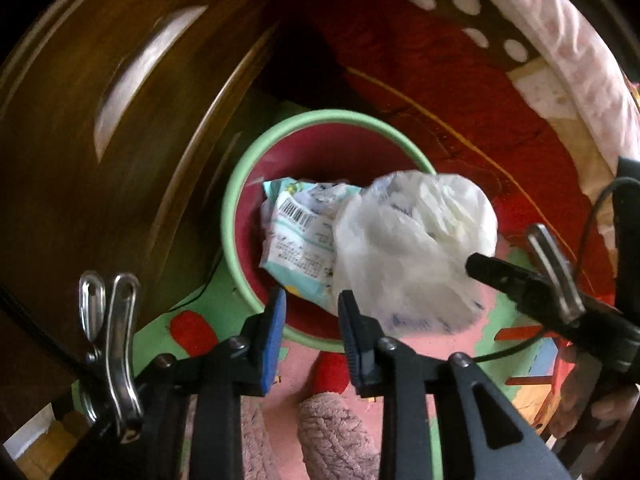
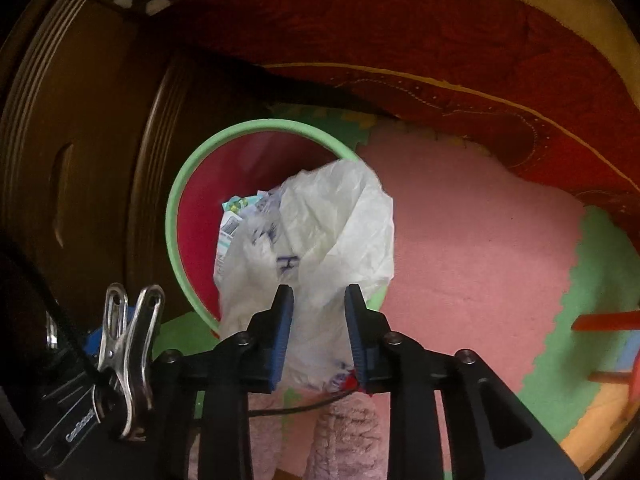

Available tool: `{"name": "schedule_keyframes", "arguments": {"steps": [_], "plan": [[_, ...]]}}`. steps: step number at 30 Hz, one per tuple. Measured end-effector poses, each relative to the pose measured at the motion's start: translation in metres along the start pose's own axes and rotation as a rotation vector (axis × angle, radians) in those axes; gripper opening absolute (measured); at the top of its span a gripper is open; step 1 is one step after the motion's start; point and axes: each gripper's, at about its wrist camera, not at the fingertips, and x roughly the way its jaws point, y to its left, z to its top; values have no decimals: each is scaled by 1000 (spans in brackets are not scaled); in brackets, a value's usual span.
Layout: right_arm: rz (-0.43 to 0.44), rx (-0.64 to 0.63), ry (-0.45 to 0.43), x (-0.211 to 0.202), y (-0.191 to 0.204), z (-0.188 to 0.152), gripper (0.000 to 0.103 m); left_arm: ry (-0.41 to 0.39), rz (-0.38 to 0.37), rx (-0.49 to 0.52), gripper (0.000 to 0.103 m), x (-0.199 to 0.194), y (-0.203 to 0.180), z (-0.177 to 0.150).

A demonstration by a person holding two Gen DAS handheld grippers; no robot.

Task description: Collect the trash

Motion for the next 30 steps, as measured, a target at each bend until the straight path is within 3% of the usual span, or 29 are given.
{"name": "schedule_keyframes", "arguments": {"steps": [7,12,17,23,30], "plan": [[-7,-3,-32,-12,4,-5,32,11,-10,-14,27,2,3,0],[66,-40,-44,-6,17,3,32,18,-17,-8,27,3,-1,-1],[100,-65,-4,35,31,27,28,21,-31,-14,27,10,2,-2],[-9,-132,131,115,40,26,28,18,-49,-38,27,26,5,-13],[-52,-158,196,167,51,26,27,36,-68,-61,28,47,8,-24]]}}
